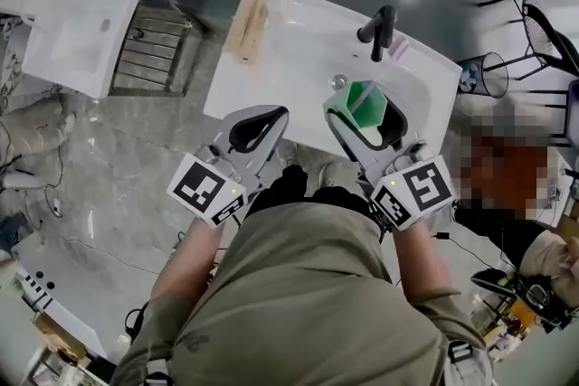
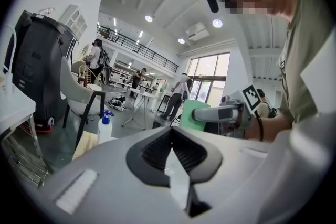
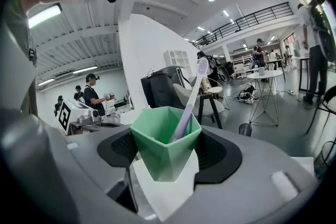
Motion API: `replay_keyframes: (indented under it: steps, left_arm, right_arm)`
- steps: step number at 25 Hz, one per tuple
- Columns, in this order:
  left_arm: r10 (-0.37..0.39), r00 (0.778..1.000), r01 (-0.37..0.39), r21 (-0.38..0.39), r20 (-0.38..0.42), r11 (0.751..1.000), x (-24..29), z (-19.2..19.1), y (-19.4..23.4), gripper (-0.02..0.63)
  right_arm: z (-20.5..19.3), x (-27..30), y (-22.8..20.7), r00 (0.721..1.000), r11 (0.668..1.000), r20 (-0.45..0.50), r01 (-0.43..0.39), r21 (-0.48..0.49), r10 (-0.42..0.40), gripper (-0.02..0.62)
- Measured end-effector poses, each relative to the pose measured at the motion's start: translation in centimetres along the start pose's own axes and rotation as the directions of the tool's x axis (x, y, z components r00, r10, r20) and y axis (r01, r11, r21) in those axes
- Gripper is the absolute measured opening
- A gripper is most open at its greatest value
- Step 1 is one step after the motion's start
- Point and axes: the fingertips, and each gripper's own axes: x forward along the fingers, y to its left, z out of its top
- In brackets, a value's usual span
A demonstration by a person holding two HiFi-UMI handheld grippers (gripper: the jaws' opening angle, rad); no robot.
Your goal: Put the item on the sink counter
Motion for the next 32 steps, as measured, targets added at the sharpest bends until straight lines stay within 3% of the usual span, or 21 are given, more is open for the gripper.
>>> replay_keyframes:
  steps: [7, 19, 32]
  left_arm:
    - [-0.009, 1.000, 0.009, -0.024, -0.008, 1.000, 0.9, -0.6, 1.9, 0.006]
    - [0.043, 0.999, -0.044, -0.033, -0.017, 0.998, 1.4, -1.3, 4.0, 0.006]
    - [0.077, 0.995, -0.080, -0.053, -0.062, 0.995, 4.1, -3.3, 7.1, 0.006]
  right_arm:
    - [-0.3, 2.2, -1.0, 1.000, 1.000, -0.004, 0.023, -0.006, -0.023, 0.325]
    - [-1.0, 5.8, -2.9, 1.000, 1.000, -0.006, 0.017, -0.023, -0.017, 0.325]
    - [-4.1, 10.5, -6.7, 0.999, 1.000, -0.045, 0.013, 0.007, -0.013, 0.325]
